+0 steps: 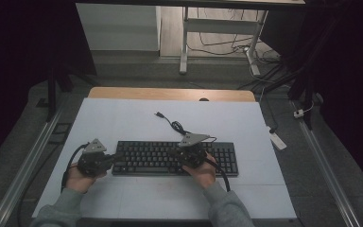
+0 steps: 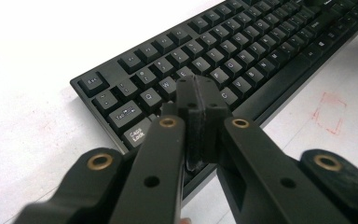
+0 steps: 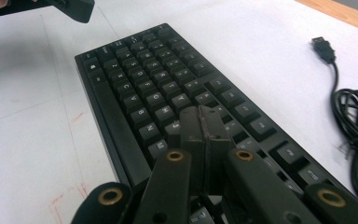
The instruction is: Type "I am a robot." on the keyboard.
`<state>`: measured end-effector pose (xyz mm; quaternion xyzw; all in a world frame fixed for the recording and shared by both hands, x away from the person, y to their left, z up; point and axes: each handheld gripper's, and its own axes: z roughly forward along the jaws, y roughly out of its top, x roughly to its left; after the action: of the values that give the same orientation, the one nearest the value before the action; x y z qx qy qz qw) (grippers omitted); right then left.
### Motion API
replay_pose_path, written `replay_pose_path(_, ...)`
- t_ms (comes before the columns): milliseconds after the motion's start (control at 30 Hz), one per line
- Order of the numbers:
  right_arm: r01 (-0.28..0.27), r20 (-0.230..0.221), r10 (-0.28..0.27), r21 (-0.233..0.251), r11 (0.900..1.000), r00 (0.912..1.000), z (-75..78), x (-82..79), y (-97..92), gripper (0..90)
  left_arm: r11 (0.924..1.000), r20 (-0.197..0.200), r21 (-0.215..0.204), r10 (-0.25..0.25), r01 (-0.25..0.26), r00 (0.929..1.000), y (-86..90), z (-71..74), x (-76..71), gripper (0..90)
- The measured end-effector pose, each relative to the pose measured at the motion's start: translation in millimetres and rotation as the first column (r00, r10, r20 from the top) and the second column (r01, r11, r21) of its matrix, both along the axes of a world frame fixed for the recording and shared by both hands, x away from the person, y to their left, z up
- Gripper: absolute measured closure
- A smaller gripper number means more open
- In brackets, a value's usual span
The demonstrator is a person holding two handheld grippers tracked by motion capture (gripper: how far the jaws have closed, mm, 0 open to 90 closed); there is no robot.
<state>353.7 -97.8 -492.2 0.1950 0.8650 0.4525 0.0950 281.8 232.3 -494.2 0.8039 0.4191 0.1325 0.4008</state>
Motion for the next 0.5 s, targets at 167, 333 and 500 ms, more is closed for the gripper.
replay_pose_path(167,-0.01,-0.007,0.009,-0.01,0.9999,0.9999,-3.5,2.8,10.2,89.5,1.0,-0.013,0.008,0.004,-0.004,0.9999,0.0,-3.4,1.3,89.1)
replay_pose_path(333,-0.011,-0.014,0.01,-0.032,0.9994,0.9998,-5.0,5.4,19.6,89.4,0.9997,-0.028,0.022,0.009,-0.008,0.9996,-1.2,-8.0,2.6,89.1)
replay_pose_path(500,-0.008,-0.024,0.007,-0.037,0.9993,0.9997,-6.7,8.8,25.3,89.5,0.999,-0.043,0.044,0.004,-0.003,0.999,-3.6,-13.9,5.1,89.1)
